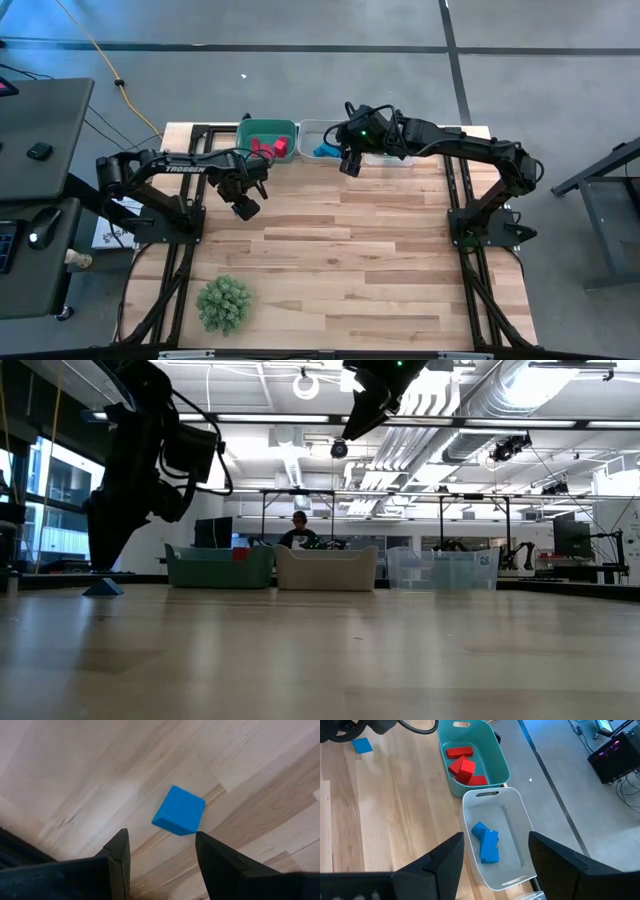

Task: Sort & place blocks by color
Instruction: Put the blue block into the gray bin

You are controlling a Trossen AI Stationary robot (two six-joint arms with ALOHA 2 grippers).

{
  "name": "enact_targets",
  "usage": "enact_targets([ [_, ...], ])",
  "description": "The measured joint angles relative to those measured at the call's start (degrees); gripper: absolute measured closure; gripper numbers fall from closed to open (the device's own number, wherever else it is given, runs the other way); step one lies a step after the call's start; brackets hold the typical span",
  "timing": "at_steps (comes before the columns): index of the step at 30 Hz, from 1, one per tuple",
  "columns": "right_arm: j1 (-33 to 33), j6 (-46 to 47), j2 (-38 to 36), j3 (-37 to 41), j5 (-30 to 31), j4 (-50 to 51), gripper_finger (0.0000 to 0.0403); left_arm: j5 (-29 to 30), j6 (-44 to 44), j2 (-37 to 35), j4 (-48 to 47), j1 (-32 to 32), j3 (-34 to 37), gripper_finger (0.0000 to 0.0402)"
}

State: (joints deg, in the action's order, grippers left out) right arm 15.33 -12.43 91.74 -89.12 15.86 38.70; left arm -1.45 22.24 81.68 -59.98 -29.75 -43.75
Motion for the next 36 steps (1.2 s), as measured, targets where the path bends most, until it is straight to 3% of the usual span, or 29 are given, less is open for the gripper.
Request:
enact_targets([
  [18, 0.00, 1.37, 0.00, 0.00, 0.02, -1.35, 0.0190, 0.30, -3.89, 11.57, 2.62, 3.69, -0.20, 0.0257],
  [36, 0.04, 1.97, 0.00, 0.00, 0.04, -2.30, 0.0190, 2.88, -7.91, 12.34, 3.36, 3.60, -1.31, 0.0257],
])
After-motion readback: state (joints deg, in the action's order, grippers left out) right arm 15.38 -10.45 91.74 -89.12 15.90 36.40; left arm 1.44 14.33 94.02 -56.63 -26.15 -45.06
